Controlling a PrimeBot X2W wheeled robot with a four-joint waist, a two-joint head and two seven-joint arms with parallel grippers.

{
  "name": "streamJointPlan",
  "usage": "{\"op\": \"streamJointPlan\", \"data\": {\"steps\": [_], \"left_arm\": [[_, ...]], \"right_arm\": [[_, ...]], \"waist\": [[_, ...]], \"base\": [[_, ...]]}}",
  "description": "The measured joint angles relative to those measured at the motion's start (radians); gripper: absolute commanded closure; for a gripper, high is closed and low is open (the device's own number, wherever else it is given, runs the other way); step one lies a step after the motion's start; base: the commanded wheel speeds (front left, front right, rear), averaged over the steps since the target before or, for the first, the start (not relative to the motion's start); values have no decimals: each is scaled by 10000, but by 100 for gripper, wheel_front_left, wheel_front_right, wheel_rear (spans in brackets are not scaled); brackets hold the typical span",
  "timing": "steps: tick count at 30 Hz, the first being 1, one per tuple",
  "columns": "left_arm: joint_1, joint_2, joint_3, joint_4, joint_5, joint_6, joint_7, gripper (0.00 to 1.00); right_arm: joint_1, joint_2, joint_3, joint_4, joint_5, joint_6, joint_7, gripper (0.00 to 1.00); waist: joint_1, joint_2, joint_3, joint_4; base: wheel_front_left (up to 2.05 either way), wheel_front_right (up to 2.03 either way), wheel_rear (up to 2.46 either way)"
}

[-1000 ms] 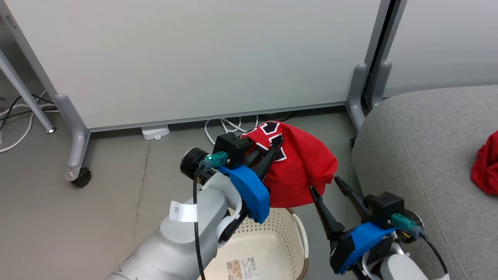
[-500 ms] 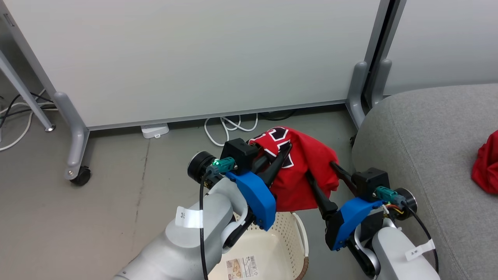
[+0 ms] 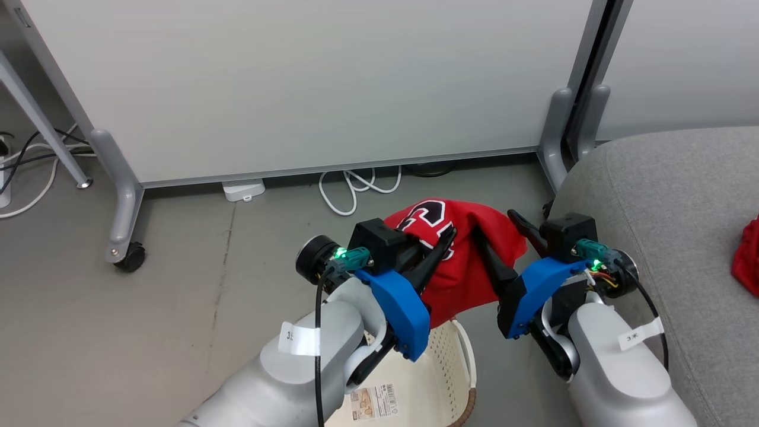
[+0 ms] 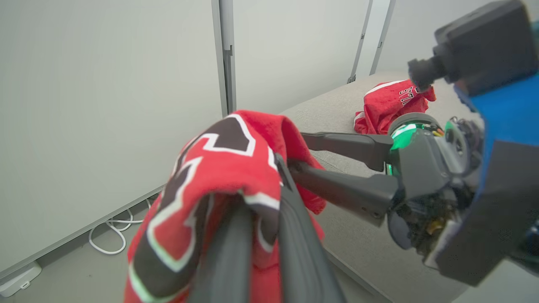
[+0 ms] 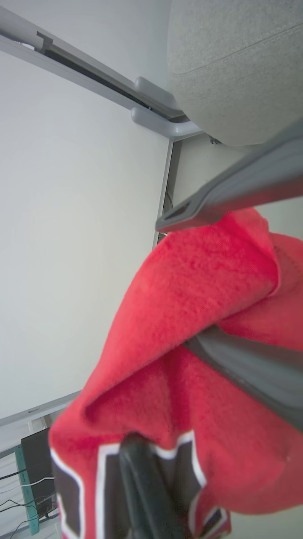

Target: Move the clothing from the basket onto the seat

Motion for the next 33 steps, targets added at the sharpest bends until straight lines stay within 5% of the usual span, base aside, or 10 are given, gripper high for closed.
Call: {"op": "streamJointPlan", "data": {"steps": [12, 21, 24, 33], "left_arm": [[-77, 0, -362, -54, -167, 27, 15, 100], [-156, 2, -556, -117, -219, 29, 17, 100], [-172, 2, -616, -115, -253, 29, 15, 100], [-203, 0, -717, 4, -343, 29, 12, 100]], "right_arm": [[-759, 0, 104, 1187, 489, 0, -226, 0], [-1071, 0, 1168, 1722, 1350, 0, -36, 0], [-1220, -2, 1327, 1960, 1517, 0, -44, 100], [-1423, -2, 1718, 2458, 1870, 0, -303, 100]], "waist": [[0, 0, 34, 86], [0, 0, 38, 73], [0, 0, 33, 77], [0, 0, -14, 84]], "base": [[0, 0, 0], [0, 0, 0], [0, 0, 0], [0, 0, 0]]}}
